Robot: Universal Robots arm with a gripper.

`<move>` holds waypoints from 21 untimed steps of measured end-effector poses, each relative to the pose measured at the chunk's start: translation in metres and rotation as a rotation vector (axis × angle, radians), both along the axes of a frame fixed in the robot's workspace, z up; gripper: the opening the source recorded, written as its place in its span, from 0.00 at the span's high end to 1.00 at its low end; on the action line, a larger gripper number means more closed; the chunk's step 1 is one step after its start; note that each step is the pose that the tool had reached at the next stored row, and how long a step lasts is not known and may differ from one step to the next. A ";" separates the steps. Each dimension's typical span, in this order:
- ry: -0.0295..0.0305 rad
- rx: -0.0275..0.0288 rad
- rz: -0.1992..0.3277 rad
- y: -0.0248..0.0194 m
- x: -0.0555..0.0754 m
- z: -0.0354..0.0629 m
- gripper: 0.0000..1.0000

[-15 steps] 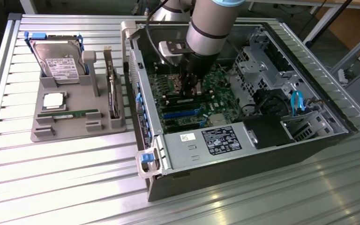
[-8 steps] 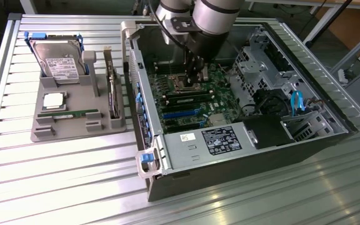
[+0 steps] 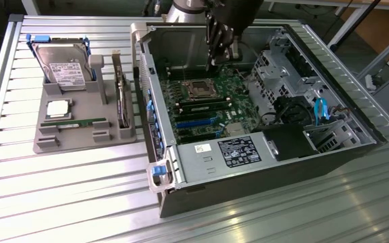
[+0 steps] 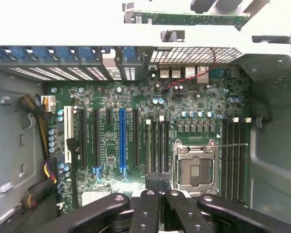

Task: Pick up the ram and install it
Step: 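Press down the ram until it locks into place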

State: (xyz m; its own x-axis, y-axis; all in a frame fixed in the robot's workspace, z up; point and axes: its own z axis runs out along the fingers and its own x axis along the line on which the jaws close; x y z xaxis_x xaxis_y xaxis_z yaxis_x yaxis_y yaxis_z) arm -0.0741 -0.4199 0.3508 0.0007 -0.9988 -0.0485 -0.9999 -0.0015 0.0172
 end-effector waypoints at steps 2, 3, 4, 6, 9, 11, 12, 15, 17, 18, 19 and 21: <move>0.0000 0.0000 0.000 0.0000 0.000 0.0080 0.91; 0.0000 0.0001 0.000 0.0000 0.000 0.0080 0.91; 0.0001 -0.0001 0.000 0.0000 0.000 0.0081 0.91; 0.0000 -0.0001 0.000 0.0000 0.000 0.0081 0.91; 0.0000 -0.0001 0.000 0.0000 0.000 0.0081 0.91; 0.0000 -0.0001 0.000 0.0000 0.000 0.0080 0.91; 0.0001 -0.0001 0.000 0.0000 0.000 0.0081 0.91; 0.0000 -0.0001 0.000 0.0000 0.000 0.0081 0.91; 0.0002 -0.0001 0.000 0.0000 0.002 0.0081 0.91; 0.0001 -0.0001 0.000 0.0000 0.004 0.0081 0.91; 0.0001 -0.0001 0.000 0.0000 0.006 0.0081 0.91; 0.0001 0.0000 0.000 0.0000 0.012 0.0080 0.91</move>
State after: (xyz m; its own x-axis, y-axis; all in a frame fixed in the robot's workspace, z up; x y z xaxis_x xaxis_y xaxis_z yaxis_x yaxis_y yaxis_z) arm -0.0623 -0.4199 0.3589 0.0007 -0.9988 -0.0485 -0.9998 -0.0016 0.0173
